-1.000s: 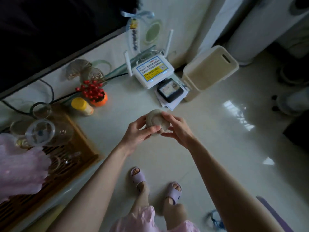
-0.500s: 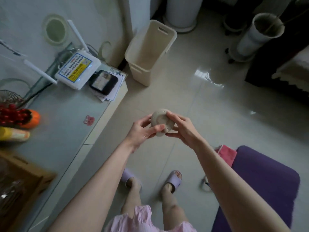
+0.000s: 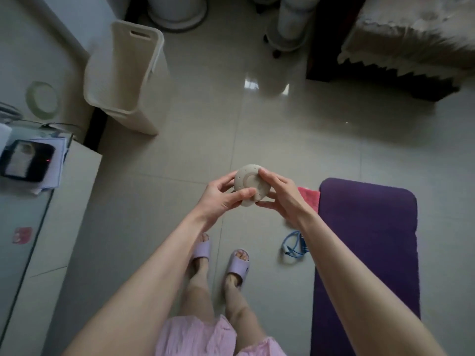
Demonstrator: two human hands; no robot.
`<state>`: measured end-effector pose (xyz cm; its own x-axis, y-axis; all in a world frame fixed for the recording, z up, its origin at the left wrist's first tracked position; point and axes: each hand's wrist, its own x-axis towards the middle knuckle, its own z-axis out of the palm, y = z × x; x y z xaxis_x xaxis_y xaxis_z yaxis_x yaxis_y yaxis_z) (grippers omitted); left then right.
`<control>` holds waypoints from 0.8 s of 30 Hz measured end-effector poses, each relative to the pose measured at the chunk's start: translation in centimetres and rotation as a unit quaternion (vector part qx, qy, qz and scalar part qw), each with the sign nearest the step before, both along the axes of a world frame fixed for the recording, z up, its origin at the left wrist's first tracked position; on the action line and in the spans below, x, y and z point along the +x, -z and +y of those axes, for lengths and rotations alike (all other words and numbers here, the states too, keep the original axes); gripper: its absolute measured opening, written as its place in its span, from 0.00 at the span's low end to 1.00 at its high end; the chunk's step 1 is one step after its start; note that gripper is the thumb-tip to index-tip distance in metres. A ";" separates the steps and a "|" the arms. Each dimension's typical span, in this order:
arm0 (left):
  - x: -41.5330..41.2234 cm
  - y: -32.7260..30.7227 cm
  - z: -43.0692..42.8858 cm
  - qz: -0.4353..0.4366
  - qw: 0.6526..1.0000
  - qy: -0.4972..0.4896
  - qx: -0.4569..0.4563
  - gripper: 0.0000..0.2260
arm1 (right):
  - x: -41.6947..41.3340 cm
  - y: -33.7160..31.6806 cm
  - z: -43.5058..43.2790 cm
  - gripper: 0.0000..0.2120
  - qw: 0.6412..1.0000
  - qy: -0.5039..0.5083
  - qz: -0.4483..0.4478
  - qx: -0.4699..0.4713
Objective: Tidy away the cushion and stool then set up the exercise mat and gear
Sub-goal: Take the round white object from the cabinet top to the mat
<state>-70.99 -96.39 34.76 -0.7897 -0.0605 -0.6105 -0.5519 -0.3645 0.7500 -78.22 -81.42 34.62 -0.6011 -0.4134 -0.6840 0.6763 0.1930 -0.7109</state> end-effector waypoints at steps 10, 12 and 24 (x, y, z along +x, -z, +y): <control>-10.7 7.2 6.4 -0.018 0.992 0.127 0.016 0.22 | -6.8 7.6 7.8 0.11 0.991 0.129 -0.012 0.013; -12.4 9.6 7.3 -0.016 0.989 0.146 0.014 0.24 | -7.9 9.7 8.8 0.10 0.988 0.156 -0.012 0.013; -19.4 28.6 11.8 -0.015 0.972 0.235 0.001 0.28 | -12.6 27.8 13.6 0.15 0.967 0.252 -0.020 -0.003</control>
<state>-90.39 -84.60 6.16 -0.7114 0.3036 -0.6338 -0.6797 -0.0680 0.7303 -90.83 -67.84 6.84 -0.7003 -0.0777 -0.7096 0.7105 -0.1729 -0.6822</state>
